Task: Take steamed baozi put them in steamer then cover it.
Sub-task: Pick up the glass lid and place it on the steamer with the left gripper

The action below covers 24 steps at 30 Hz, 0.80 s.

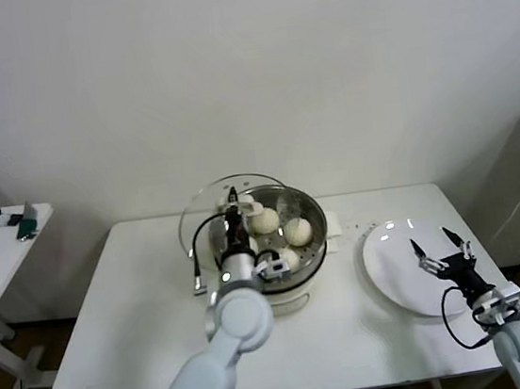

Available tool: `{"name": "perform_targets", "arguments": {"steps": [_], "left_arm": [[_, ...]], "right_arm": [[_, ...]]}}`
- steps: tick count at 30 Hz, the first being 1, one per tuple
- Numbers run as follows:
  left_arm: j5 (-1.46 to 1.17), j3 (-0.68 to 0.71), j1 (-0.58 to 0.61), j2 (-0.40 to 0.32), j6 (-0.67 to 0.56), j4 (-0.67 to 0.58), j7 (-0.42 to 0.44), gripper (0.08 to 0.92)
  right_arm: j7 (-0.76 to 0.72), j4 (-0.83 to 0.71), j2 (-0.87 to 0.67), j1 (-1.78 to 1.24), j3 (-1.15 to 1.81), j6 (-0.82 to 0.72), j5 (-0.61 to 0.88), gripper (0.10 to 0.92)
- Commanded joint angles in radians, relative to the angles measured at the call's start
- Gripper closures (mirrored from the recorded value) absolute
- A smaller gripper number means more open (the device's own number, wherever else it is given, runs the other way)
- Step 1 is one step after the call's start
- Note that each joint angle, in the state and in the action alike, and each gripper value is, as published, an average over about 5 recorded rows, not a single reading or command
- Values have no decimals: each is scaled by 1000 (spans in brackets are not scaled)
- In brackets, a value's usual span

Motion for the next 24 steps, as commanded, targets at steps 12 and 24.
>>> {"name": "perform_targets", "arguments": {"steps": [12,24], "left_arm": [[25,29,-12,-168,49,149,-49,851],[32,38,-8,-166,49,180,-76,851]], "right_arm": [[-13,-31,-1,-11,29,18,4,203],[-16,-45,4,-4,25,23,0,203]]}}
